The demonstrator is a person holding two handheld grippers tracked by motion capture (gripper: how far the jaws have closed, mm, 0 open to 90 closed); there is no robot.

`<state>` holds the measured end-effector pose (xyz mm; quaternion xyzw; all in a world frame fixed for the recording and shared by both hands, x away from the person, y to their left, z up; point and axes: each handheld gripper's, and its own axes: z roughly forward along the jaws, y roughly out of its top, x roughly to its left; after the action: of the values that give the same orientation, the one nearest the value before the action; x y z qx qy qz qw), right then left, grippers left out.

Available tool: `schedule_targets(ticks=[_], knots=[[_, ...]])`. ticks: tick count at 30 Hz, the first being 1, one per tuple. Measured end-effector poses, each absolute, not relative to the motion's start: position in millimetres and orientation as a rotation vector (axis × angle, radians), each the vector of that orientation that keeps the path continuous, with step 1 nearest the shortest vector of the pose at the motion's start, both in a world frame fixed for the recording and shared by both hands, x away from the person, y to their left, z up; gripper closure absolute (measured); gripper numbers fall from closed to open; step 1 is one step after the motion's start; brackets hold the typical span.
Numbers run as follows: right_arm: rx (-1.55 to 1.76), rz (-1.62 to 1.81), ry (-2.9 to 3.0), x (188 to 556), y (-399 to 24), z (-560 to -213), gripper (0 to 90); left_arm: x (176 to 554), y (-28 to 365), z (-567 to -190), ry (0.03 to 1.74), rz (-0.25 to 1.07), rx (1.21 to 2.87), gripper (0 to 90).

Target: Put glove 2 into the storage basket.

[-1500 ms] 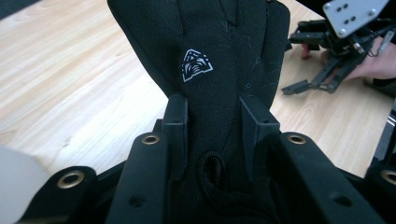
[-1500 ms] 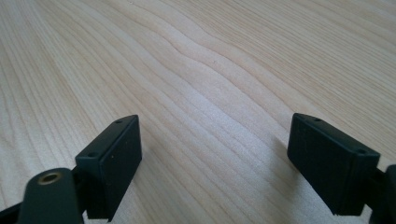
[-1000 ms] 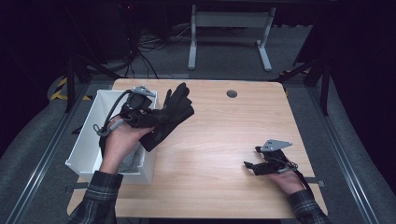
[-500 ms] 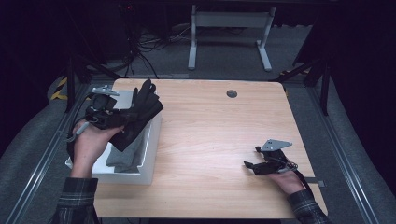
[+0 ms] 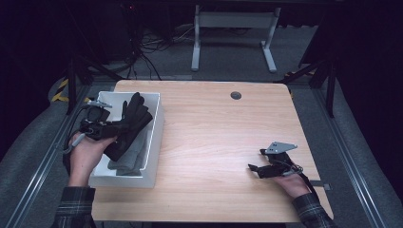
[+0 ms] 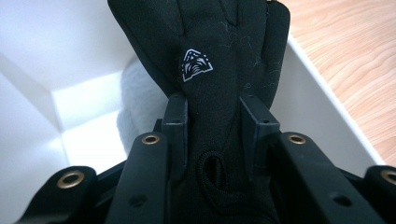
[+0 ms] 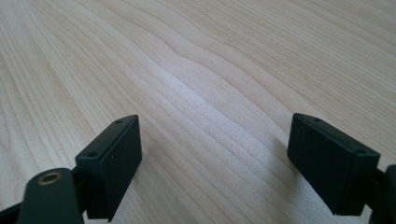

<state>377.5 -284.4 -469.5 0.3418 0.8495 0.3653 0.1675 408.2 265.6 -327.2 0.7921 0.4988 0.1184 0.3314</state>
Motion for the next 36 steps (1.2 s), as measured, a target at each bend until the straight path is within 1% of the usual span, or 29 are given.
schedule_targets(ticks=[12, 16, 18, 20, 28, 30, 36], knots=[[0.974, 1.039, 2.416, 377.3, -284.3, -469.5, 18.4, 420.0, 261.0, -364.2, 1.344, 0.244, 2.075, 67.4], [0.975, 1.039, 2.416, 377.2, -284.3, -469.5, 18.4, 422.4, 259.5, -372.1, 1.349, 0.251, 2.088, 64.6], [0.975, 1.039, 2.416, 377.2, -284.3, -469.5, 18.4, 423.2, 259.2, -374.3, 1.361, 0.267, 2.092, 60.8], [0.975, 1.039, 2.416, 377.2, -284.3, -469.5, 18.4, 423.6, 259.1, -375.1, 1.365, 0.287, 2.089, 52.6], [0.976, 1.038, 2.416, 377.1, -284.3, -469.5, 18.4, 423.3, 260.7, -370.8, 1.352, 0.336, 2.081, 29.1], [0.975, 1.038, 2.416, 377.1, -284.3, -469.5, 18.4, 422.3, 260.7, -367.3, 1.345, 0.342, 2.07, 25.3], [0.976, 1.038, 2.416, 377.0, -284.3, -469.5, 18.4, 418.8, 254.2, -348.3, 1.278, 0.355, 2.056, 23.3]])
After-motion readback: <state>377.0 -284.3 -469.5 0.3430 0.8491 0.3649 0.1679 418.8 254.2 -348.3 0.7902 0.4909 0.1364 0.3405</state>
